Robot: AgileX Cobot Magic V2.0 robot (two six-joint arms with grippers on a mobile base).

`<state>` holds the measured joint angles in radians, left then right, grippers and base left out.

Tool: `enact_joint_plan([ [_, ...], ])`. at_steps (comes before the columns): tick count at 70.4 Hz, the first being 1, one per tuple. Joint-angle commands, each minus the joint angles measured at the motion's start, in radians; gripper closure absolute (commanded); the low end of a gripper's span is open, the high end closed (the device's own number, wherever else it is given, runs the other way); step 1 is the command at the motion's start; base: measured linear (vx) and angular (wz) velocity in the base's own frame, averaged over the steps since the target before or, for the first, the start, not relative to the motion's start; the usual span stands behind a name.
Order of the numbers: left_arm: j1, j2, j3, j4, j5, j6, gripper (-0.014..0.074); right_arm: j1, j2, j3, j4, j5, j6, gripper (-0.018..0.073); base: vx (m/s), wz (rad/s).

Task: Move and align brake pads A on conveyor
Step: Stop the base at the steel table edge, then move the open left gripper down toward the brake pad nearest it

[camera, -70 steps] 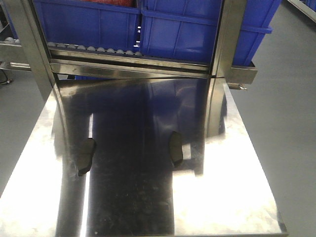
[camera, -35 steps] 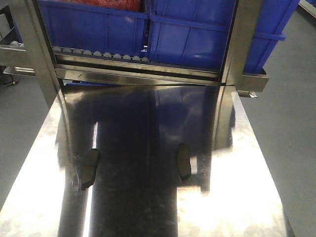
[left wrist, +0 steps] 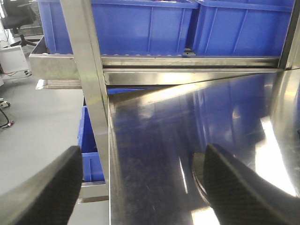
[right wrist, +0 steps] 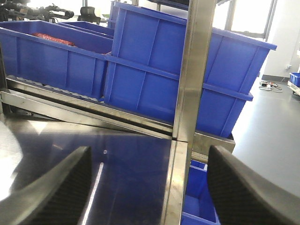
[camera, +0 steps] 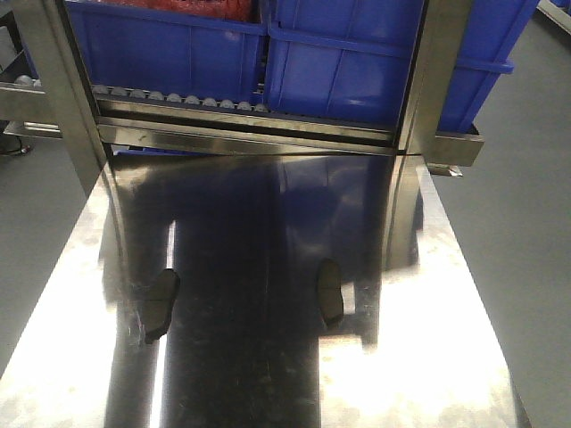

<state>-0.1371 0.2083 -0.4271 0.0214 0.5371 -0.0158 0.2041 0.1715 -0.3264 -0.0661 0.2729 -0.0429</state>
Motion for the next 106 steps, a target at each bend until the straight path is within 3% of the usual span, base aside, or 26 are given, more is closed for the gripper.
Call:
enact_joint_plan([
  [1, -0.006, 0.011, -0.025, -0.005, -0.071, -0.003, 0.0073, -0.001, 0.012, -0.026, -0.005, -0.077, -0.006, 0.0062, -0.03, -0.01],
  [106, -0.006, 0.011, -0.025, -0.005, -0.074, -0.003, 0.0073, -0.001, 0.012, -0.026, -0.005, -0.077, -0.006, 0.0062, 0.0, 0.0],
])
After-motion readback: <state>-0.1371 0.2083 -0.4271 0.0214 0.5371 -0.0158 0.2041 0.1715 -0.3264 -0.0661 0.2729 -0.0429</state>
